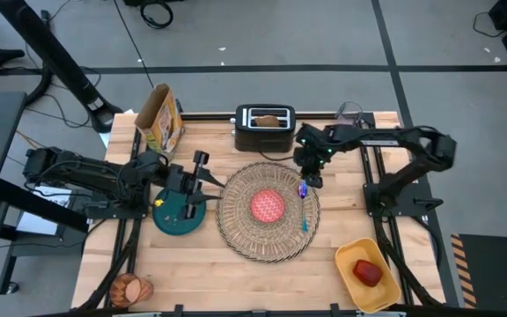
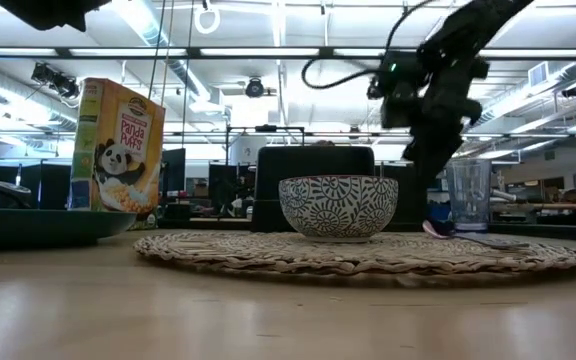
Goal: Arrange a breakfast setting
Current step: Put the red apple on the brown table mat
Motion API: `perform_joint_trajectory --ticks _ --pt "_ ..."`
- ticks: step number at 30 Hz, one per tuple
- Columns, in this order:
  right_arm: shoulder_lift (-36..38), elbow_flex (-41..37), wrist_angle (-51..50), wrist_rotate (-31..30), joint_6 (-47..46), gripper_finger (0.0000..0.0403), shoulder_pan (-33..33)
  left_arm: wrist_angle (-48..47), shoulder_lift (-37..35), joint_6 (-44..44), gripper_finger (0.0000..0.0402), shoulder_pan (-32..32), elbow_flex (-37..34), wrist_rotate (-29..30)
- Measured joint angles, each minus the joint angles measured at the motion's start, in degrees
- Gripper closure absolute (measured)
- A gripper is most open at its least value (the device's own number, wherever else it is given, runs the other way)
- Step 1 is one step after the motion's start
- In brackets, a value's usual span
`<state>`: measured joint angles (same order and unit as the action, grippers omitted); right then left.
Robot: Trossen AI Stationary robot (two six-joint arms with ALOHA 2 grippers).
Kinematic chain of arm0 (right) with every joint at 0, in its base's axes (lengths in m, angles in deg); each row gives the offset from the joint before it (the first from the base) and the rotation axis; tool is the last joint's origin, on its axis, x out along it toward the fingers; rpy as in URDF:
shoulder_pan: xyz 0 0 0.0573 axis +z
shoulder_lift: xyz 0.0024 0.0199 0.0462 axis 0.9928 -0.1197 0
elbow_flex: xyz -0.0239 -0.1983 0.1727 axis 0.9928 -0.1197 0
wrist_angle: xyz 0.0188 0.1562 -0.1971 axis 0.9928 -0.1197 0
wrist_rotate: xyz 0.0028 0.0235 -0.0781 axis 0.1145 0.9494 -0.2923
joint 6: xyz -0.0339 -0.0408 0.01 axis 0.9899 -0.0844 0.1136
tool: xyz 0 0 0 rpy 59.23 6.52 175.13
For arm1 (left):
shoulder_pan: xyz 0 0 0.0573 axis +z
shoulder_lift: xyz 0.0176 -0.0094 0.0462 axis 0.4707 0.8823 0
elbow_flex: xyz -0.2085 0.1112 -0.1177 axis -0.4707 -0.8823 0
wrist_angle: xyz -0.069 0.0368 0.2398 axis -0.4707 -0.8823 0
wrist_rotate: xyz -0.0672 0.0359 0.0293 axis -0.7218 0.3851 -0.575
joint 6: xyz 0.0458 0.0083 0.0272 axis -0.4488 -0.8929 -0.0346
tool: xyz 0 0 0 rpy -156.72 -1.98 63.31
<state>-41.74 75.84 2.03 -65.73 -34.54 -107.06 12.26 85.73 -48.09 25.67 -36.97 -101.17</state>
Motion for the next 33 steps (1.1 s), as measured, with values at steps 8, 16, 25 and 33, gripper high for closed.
perform_joint_trajectory --ticks 8,16,25,33 --pt "14.6 0.02 -9.55 -10.47 -18.18 0.0287 14.98 -6.01 0.02 3.89 0.0257 -0.08 0.0 5.64" --pt "17.39 0.03 -10.29 -16.83 -46.65 0.0291 42.53 -8.93 0.02 4.99 0.0257 -3.01 0.0 5.65" --pt "12.32 0.2 -10.47 -9.34 -81.15 0.0296 62.86 -7.35 0.02 5.23 0.0257 -4.93 0.0 5.63" --pt "4.21 7.04 -10.48 2.05 -104.55 0.0308 73.5 -7.27 0.02 5.77 0.0257 -6.04 0.0 5.61"
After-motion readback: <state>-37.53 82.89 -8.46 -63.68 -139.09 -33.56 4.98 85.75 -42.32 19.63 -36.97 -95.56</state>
